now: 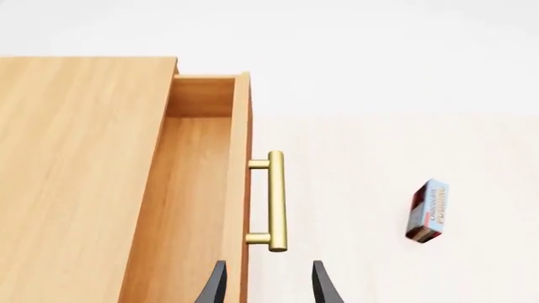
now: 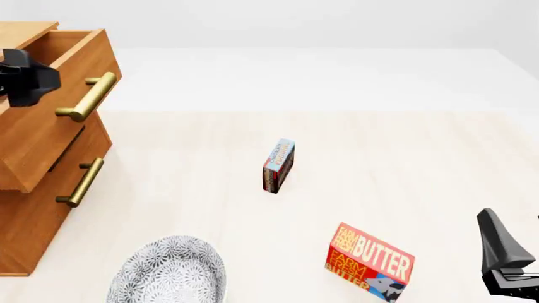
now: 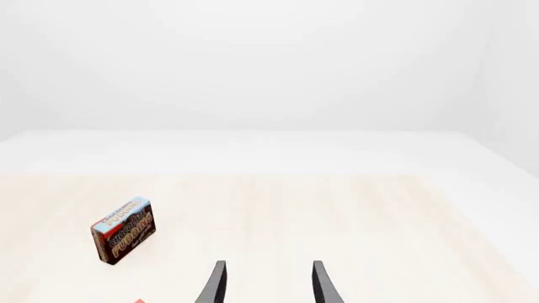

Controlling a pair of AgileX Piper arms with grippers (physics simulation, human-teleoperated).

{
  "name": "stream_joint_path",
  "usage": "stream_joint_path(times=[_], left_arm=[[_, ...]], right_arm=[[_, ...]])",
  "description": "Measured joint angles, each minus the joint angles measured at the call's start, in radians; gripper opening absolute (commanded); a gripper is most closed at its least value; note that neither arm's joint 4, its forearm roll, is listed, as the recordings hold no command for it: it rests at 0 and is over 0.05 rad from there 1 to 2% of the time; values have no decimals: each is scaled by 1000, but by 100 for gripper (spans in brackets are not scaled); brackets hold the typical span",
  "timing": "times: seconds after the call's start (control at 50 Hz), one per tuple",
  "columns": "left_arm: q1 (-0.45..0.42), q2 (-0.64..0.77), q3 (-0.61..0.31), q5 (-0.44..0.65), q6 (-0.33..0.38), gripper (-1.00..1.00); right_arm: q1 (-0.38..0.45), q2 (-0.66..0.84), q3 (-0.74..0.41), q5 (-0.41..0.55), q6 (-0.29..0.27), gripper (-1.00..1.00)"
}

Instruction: Put the chocolate pudding in the top drawer of the cabinet and close it.

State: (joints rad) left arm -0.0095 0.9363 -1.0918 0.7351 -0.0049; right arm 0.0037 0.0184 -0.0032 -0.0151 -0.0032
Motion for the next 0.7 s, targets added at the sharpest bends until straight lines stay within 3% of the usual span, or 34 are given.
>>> stream_joint_path(times=[0.7], left_arm=[[35,95,-11,22,13,100]], right_arm=[[0,0,0,0,0,100]])
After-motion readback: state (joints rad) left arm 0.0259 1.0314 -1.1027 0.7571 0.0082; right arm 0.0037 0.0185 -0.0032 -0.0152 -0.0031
